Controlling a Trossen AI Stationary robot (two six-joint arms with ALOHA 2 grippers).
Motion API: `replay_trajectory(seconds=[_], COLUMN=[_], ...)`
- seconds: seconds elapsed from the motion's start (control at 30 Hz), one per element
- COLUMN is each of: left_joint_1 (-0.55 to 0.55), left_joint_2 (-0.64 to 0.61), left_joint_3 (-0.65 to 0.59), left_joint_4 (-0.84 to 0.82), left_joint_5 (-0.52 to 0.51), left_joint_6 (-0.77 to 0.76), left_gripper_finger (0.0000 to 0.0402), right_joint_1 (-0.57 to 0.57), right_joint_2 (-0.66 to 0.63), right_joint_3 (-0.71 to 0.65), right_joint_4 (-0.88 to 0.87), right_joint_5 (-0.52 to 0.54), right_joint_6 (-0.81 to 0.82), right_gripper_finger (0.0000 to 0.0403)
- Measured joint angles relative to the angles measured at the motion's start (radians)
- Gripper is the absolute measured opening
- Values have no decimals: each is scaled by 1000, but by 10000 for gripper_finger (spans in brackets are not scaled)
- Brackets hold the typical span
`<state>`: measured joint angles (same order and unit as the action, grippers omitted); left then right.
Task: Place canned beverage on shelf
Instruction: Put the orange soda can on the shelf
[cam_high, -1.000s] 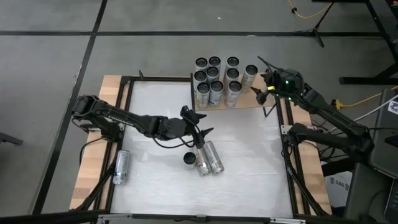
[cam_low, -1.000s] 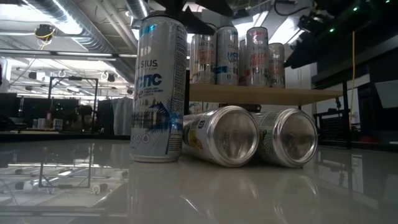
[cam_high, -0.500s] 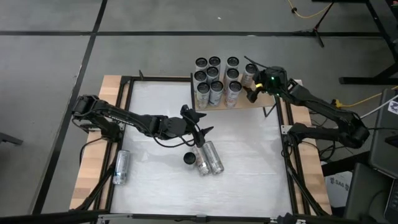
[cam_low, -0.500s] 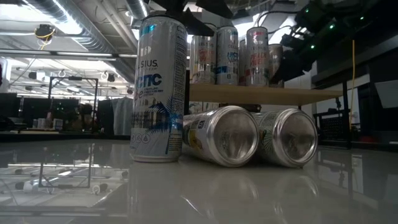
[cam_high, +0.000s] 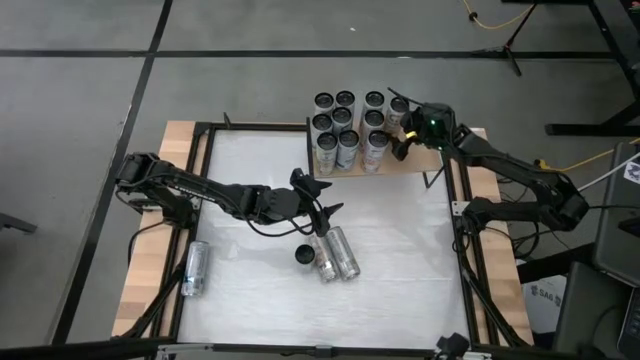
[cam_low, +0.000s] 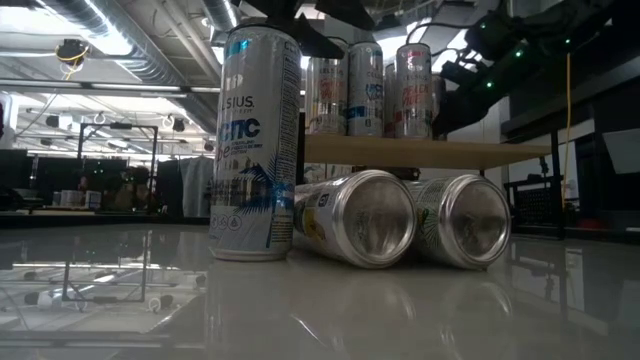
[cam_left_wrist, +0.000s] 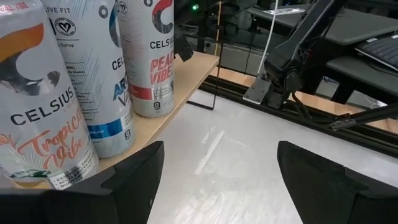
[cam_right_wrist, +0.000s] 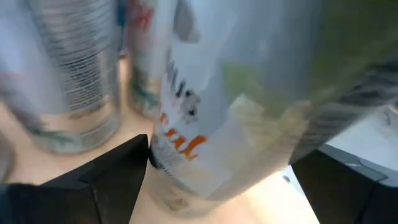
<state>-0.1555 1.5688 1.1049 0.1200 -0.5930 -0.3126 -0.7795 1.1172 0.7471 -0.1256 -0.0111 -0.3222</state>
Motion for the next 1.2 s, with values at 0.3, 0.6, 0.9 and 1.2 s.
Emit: replay_trajectory(seconds=[0.3, 0.6, 0.9, 1.2], left_joint_1=[0, 0, 0, 0], left_joint_2=[0, 1, 1, 1], left_joint_3=[0, 0, 0, 0], left_joint_4=[0, 0, 0, 0], left_joint_5=[0, 0, 0, 0], left_joint_6=[0, -1, -1, -1], left_gripper_finger=[306, 306, 306, 306], right_joint_1=[-26, -26, -26, -26], right_joint_2=[-30, -69, -69, -69], right_joint_3=[26, 73, 77, 77], right_joint_4=[-20, -181, -268, -219], right_joint_5=[-9, -60, 73, 158], right_joint_6=[0, 2, 1, 2], right_gripper_finger=[370, 370, 370, 370])
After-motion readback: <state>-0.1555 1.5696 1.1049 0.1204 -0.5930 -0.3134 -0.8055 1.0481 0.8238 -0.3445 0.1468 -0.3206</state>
